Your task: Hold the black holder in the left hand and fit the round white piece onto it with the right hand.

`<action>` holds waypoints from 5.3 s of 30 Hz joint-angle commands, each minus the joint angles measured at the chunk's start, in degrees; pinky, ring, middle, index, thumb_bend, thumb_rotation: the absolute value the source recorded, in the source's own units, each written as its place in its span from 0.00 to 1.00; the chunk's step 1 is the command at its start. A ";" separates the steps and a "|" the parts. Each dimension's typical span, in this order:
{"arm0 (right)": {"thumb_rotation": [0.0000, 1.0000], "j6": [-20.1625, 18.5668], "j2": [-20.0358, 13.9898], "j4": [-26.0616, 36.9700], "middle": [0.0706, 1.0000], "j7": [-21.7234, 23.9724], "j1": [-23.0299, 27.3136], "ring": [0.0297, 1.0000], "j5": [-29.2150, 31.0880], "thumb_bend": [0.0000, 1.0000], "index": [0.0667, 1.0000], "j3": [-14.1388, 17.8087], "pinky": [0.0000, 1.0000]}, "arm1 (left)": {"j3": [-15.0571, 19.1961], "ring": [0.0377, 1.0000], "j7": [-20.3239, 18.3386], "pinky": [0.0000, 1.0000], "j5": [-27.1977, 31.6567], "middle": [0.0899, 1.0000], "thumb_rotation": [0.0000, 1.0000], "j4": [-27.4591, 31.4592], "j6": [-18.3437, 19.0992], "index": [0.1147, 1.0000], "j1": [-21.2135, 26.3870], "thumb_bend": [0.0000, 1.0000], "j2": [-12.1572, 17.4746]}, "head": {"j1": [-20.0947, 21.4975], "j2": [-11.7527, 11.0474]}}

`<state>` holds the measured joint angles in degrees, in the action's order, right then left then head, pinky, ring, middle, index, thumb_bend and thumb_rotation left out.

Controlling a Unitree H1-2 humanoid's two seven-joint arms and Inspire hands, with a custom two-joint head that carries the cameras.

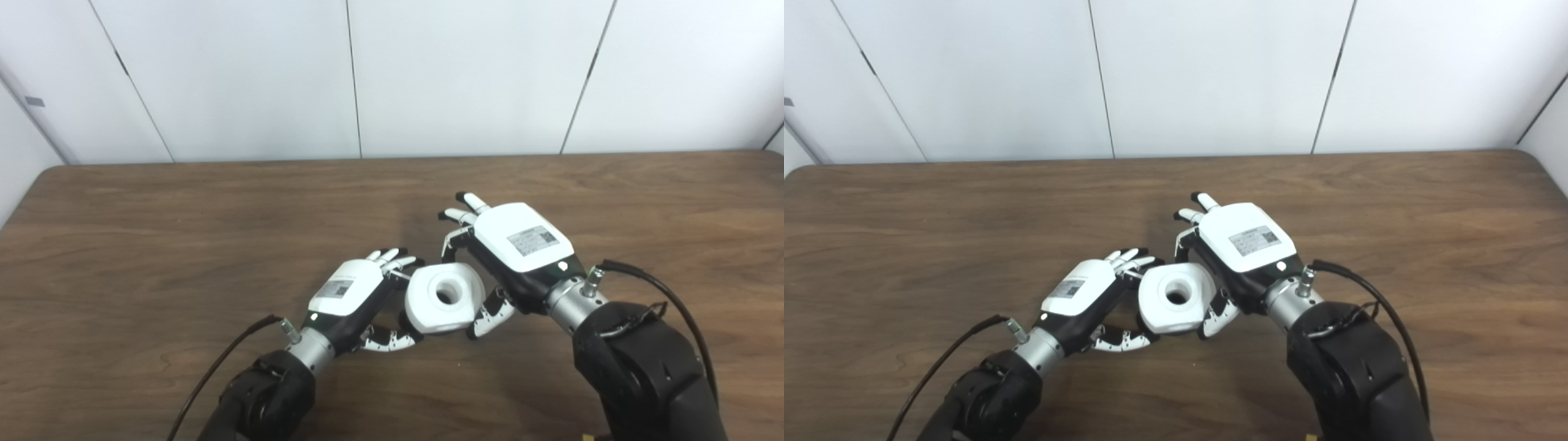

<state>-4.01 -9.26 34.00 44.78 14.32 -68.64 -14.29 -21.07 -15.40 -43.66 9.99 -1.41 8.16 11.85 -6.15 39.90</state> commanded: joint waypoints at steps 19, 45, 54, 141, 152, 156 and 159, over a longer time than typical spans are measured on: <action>0.15 0.44 0.23 1.58 0.90 -0.80 1.32 0.99 0.36 0.51 0.45 0.32 0.78 | -0.06 0.98 2.23 1.00 -0.79 0.90 0.05 0.15 -0.99 0.41 1.68 0.52 -0.35 | -0.04 -0.29; 0.44 0.14 -0.11 2.49 0.93 1.64 1.40 1.00 0.50 0.87 0.68 0.27 0.74 | -0.54 0.97 2.83 1.00 -0.47 0.89 0.05 -0.22 -1.14 0.41 1.86 0.52 -0.07 | -0.17 -0.39; 0.46 -0.02 0.11 2.70 0.94 2.24 1.35 1.00 1.12 0.92 0.75 0.48 0.75 | -0.53 0.97 2.58 1.00 -0.51 0.89 0.05 -0.11 -0.84 0.41 1.91 0.52 -0.04 | -0.13 -0.58; 0.44 0.08 -0.77 2.51 0.94 2.25 0.79 1.00 3.71 0.92 0.71 1.21 0.73 | -3.73 1.00 -15.23 1.00 -18.10 1.00 0.42 4.51 22.18 1.00 3.97 1.00 -2.12 | -0.24 -0.87; 0.43 0.13 -0.69 2.46 0.94 1.76 0.52 1.00 3.80 0.92 0.71 1.40 0.73 | -3.24 1.00 -19.11 1.00 -21.59 1.00 0.48 4.49 23.96 1.00 4.52 1.00 -1.91 | -0.20 -1.10; 0.43 -0.03 -0.51 2.54 0.94 1.95 0.48 1.00 3.72 0.92 0.71 1.38 0.74 | -3.12 1.00 -19.90 1.00 -23.26 1.00 0.50 4.29 24.91 1.00 4.55 1.00 -1.83 | -0.11 -1.13; 0.43 -0.04 -0.52 2.50 0.94 1.99 0.52 1.00 3.73 0.92 0.71 1.39 0.74 | -2.66 1.00 -21.09 1.00 -24.90 1.00 0.51 4.60 25.51 1.00 4.68 1.00 -1.82 | -0.08 -1.19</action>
<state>-4.11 -10.02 34.26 48.29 13.56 -65.23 -13.36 -24.79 -34.38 -66.77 14.62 21.46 12.65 9.24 -6.15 38.76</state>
